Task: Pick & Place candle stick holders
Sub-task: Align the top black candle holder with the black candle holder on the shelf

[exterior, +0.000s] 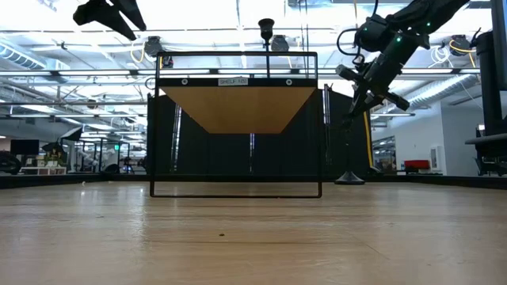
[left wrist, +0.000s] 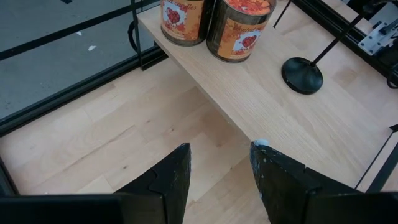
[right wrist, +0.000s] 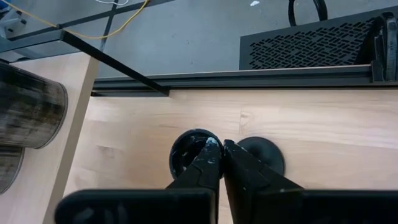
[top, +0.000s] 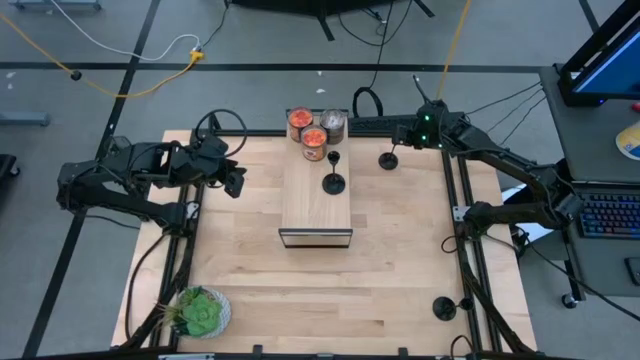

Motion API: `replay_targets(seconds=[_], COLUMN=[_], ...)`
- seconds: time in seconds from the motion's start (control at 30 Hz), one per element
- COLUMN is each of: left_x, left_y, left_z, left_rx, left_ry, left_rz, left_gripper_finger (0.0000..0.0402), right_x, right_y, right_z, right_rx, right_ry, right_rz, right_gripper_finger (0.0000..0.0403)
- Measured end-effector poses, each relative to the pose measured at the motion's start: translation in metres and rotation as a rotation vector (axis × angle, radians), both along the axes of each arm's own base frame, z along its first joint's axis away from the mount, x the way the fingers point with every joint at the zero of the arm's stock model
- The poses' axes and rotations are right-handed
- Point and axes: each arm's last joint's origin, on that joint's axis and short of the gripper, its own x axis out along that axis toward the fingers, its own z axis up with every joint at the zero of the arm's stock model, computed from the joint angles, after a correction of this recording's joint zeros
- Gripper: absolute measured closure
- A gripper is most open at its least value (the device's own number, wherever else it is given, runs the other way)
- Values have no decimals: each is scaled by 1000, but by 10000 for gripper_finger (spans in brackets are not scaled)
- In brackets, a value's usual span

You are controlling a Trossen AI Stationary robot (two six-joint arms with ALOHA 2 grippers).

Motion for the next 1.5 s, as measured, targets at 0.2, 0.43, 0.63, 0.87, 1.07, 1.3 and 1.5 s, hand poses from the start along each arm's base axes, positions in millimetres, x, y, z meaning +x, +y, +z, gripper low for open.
replay_targets(seconds=[0.2, 0.43, 0.63, 0.87, 1.07, 1.3, 1.5], left_x=[0, 0, 0, 0, 0, 0, 0], left_y=[0, 0, 0, 0, 0, 0, 0], left_z=[0, 0, 0, 0, 0, 0, 0], left_rx=[1, 1, 2, 2, 2, 2, 1], left_ry=[1, 1, 1, 1, 2, 2, 1], left_rz=[-2, -1, -2, -2, -3, -3, -3], left_gripper_finger=[229, 229, 229, 229, 229, 229, 229], right_x=[1, 1, 2, 0, 1, 4, 4], right_y=[0, 0, -4, -5, -3, 5, 17], right_z=[1, 3, 16, 28, 31, 27, 20], right_rx=[-1, -3, -31, -29, 0, 105, 249], right_ry=[-17, -20, -41, -44, -67, -91, -77], right_rz=[14, 14, 8, 2, 25, 77, 158], right_gripper_finger=[402, 402, 402, 402, 402, 402, 402])
